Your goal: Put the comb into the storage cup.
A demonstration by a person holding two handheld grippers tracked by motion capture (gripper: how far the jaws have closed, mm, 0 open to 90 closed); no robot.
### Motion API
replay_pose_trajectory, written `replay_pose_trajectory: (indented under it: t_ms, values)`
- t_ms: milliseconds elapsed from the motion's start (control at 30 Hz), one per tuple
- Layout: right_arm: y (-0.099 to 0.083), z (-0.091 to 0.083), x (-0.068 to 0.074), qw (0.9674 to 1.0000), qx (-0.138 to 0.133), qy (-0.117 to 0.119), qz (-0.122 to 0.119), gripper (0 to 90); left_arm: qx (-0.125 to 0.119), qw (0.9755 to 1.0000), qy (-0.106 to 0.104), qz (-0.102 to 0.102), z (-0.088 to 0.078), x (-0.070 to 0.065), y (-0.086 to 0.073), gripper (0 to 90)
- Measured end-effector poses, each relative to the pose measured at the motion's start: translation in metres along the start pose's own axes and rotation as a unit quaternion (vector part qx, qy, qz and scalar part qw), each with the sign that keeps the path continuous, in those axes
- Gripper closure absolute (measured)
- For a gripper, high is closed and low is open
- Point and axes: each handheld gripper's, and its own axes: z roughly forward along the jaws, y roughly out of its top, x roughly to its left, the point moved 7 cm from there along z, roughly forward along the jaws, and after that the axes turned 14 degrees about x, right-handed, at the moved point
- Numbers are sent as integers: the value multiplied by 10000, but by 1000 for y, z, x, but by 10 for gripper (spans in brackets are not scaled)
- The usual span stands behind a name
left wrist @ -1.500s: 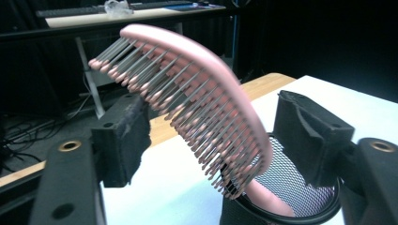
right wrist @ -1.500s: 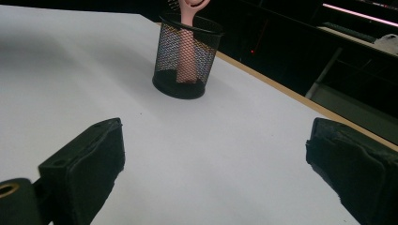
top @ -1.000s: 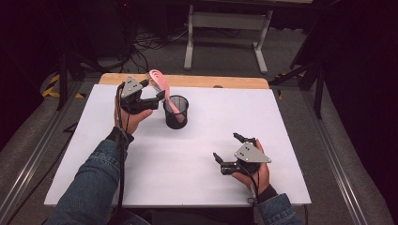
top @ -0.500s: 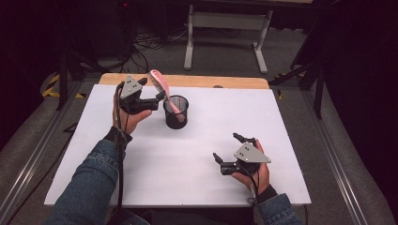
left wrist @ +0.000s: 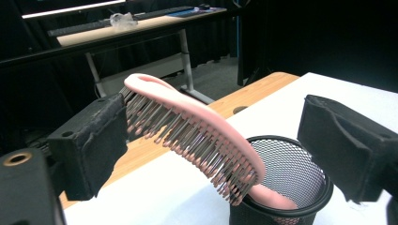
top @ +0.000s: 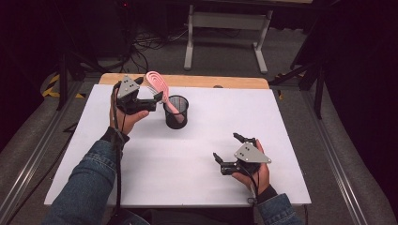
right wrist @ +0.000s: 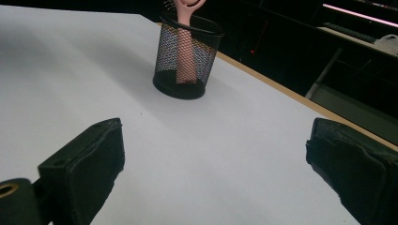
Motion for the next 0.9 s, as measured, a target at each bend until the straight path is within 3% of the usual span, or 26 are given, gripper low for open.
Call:
replay_pose_trajectory:
  t_ms: [900]
  values:
    - [2, -3, -2, 10000, -51, -40, 4, 42, 10, 9984, -149, 540, -21, -10, -1, 45]
